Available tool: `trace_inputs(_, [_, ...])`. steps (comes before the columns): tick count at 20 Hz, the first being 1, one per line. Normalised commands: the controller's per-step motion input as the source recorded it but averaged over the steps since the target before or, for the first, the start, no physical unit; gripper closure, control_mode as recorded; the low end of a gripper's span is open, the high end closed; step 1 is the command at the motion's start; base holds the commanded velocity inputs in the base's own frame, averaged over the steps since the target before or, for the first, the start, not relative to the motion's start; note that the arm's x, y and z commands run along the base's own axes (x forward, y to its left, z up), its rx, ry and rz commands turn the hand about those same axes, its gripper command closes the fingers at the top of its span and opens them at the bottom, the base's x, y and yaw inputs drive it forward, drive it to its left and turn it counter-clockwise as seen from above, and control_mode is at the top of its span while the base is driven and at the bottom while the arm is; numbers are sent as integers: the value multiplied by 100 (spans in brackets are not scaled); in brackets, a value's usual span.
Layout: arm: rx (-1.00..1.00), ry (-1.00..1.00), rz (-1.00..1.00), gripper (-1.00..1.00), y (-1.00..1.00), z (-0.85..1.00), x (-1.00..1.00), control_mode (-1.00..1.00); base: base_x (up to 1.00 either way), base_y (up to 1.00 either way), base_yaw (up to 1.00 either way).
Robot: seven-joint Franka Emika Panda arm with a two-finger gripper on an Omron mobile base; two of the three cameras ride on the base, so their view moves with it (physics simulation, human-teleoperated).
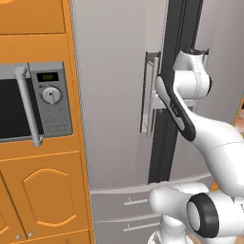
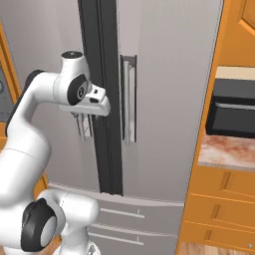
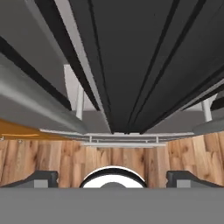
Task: Take the lemon wedge from the fridge and place it on the plate with fish on the dining counter.
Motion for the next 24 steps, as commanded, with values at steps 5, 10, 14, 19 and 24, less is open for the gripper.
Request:
trace_inputs(5, [0,0,0,-100,0,0,0,100,-32,37,0])
trace_inputs(10, [0,0,0,-100,0,0,0,100,-87,0,0])
trace_inputs(14, [0,0,0,-100,0,0,0,100,-52,0,0])
trace_inputs(19, [0,0,0,-100,0,0,0,-100,0,0,0])
trace_inputs(24, [0,-16,0,-100,0,9,3,-100,0,0,0])
